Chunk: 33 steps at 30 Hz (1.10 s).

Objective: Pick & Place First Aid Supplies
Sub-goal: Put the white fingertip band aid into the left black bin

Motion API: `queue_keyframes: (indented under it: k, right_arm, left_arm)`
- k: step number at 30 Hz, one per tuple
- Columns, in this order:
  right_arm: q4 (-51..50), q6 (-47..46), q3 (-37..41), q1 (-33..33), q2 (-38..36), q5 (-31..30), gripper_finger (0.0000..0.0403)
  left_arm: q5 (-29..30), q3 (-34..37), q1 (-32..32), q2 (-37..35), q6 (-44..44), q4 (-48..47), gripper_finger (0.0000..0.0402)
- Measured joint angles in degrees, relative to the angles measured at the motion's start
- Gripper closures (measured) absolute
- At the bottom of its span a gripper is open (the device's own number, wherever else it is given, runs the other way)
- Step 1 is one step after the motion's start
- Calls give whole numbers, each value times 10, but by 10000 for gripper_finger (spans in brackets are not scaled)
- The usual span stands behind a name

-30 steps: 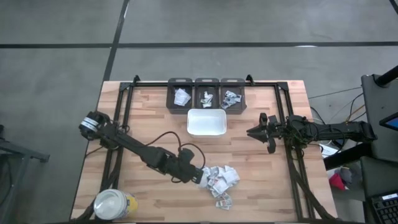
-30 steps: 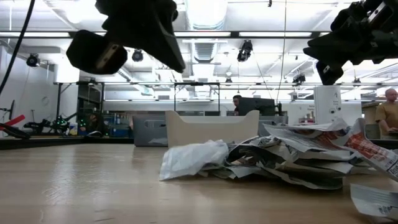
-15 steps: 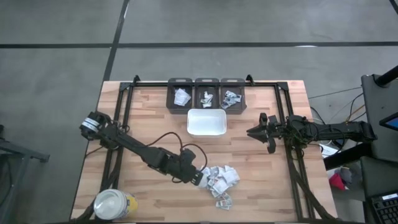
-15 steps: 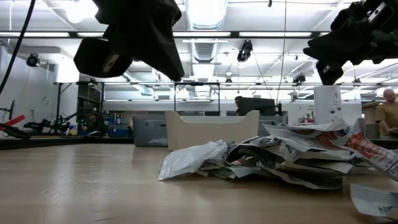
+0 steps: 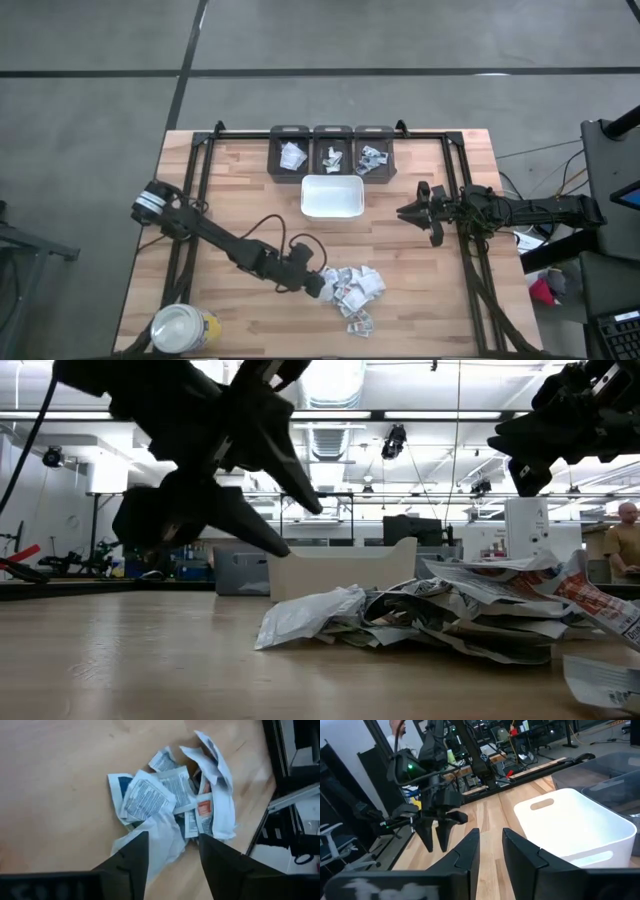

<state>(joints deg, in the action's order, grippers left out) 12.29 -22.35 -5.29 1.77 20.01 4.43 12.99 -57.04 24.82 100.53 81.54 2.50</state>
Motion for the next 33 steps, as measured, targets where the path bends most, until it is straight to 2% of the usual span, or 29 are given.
queue_keyframes:
  k: [6,25,33]
  right_arm:
    - [1,0,0,0,0,1,333]
    - [0,0,0,0,0,0,316]
    - [0,0,0,0,0,0,326]
  left_arm:
    - [-32,-3,0,27,0,-8,236]
    - [-31,1,-3,36,7,-14,236]
    - [-31,0,-12,45,4,4,236]
